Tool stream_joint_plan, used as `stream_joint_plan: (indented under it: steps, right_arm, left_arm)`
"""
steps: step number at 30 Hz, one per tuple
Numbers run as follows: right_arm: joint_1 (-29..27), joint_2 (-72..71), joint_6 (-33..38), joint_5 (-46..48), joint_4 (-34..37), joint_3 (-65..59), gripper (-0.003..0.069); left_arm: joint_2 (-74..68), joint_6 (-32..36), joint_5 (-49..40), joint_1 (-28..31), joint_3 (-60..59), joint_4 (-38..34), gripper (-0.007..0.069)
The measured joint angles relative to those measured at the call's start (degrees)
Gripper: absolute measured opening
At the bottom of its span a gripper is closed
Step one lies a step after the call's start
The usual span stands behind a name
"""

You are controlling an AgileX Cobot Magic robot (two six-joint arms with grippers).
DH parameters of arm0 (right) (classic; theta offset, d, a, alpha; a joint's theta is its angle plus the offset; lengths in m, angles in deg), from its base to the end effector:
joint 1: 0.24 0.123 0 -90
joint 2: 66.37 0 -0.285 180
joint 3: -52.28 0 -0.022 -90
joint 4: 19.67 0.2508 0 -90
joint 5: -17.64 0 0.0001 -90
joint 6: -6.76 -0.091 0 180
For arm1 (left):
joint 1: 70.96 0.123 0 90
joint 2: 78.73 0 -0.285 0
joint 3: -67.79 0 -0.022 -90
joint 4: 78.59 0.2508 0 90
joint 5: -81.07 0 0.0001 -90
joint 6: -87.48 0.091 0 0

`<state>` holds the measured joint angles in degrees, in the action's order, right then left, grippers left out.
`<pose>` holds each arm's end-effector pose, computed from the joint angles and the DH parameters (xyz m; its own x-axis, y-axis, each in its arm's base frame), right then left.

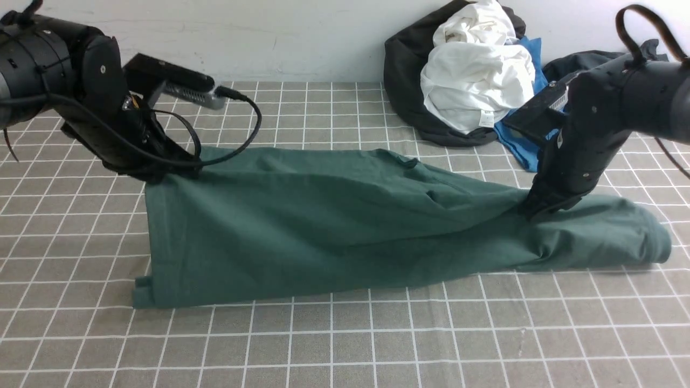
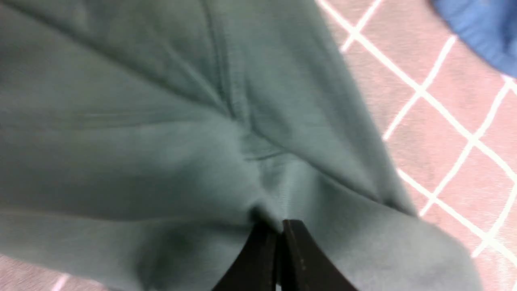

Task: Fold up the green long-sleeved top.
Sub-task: Use both arms to drag the lower edge of the fabric forward and fold it over the upper edge

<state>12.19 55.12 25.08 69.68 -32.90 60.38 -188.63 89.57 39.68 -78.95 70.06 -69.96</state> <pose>0.4052 0.0725 0.2003 -0.7687 -0.6196 -0.1586 -0.5687 0.7756 -0.2738 0.3871 -0.0452 0.2586 -0.8236 0.2656 -0.5011 0.2126 0.9637 0.1614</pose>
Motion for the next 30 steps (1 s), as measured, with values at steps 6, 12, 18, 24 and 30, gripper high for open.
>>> stream_joint_plan:
  steps: [6, 12, 18, 24, 30]
  right_arm:
    - [-0.8, 0.0, 0.0, -9.3, -0.46, 0.07, -0.0004]
    - [-1.26, 2.21, -1.62, -23.09, -1.98, 0.07, -0.0004]
    - [-2.46, 6.4, -6.7, -26.83, -3.02, 0.07, 0.0049]
    - [-2.9, 5.56, -13.88, -25.63, -5.44, 0.07, 0.0213]
    - [-2.96, -1.36, -23.95, -18.99, -4.39, 0.73, 0.0263]
  left_arm:
    - [-8.74, -12.17, 10.26, 0.0, 7.9, 12.95, 0.0015]
    - [-21.39, -19.54, 10.79, 0.0, 20.83, 20.64, 0.0015]
    - [-29.68, -20.26, 8.88, 0.0, 29.41, 21.92, 0.0037]
    - [-31.05, -20.16, 0.19, -0.3, 34.83, 21.77, 0.024]
    - [-25.34, -15.98, -18.26, -2.54, 37.58, 18.28, 0.0354]
